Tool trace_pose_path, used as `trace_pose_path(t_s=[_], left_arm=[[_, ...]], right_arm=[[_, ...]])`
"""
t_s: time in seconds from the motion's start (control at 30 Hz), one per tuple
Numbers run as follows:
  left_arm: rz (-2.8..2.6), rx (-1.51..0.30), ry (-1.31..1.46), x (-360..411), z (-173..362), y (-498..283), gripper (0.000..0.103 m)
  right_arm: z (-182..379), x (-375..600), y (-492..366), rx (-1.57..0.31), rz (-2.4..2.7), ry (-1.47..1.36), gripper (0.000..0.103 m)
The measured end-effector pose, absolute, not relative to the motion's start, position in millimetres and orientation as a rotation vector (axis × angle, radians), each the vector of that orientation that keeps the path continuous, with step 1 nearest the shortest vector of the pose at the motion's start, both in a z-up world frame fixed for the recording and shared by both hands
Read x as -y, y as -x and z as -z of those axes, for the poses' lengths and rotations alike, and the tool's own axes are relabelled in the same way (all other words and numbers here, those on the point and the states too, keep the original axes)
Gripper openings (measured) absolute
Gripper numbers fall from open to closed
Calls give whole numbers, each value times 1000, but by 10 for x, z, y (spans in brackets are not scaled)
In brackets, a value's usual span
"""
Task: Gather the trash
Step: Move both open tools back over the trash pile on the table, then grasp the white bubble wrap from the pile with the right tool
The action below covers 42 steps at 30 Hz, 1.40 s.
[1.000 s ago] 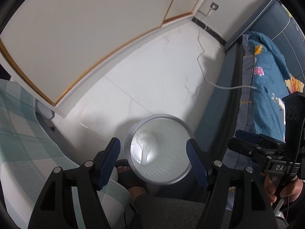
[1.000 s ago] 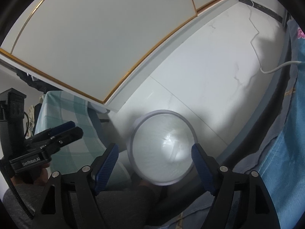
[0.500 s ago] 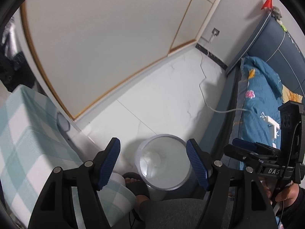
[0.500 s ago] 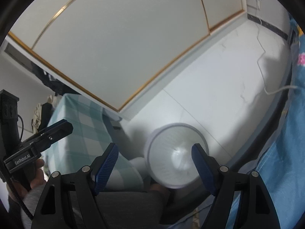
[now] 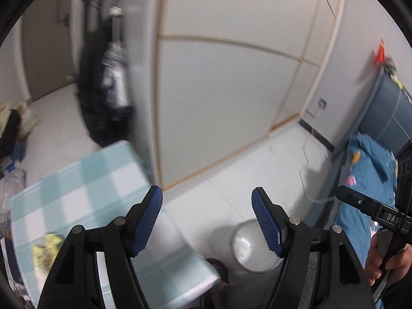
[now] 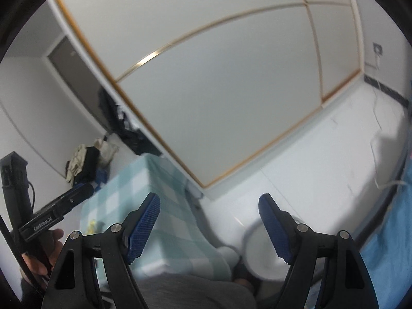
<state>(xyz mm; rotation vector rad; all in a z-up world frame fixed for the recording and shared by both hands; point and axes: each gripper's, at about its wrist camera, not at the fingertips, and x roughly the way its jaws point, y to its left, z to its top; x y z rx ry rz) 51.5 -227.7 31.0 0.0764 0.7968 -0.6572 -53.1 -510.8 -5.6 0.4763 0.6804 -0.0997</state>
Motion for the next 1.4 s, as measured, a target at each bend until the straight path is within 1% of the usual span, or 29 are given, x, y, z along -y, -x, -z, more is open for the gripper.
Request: trace_pose_path(t_s=[0.23,0.43,0.63,1.0,1.17,1.33,1.4], left_arm=[[513,-719,-3,1578,-457,-526,68],[406,-675,28,1030,-491,-483,68],[306,-649,85,532,-418,-542,68],[128,-686,205,-261,-8,-672,68],[113,-720,240,-455,152,-665,68],[115,-749,289,-641,196,-638,68],[104,-768,301,-703,228,-662,68]], right_arm=[[-184,4376,322,-634,-50,-379,79],[-227,3749,124,-627,-170,-328,79],[-195,3195,-57,-646,-256,-267,79],[43,2229,-365,-726,-370,-115,78],[203,1853,-476,-770,-430,-40,77],[430,1454,-597,-813,-500,39,77],[544,1336,-664,-844,-523,40,74]])
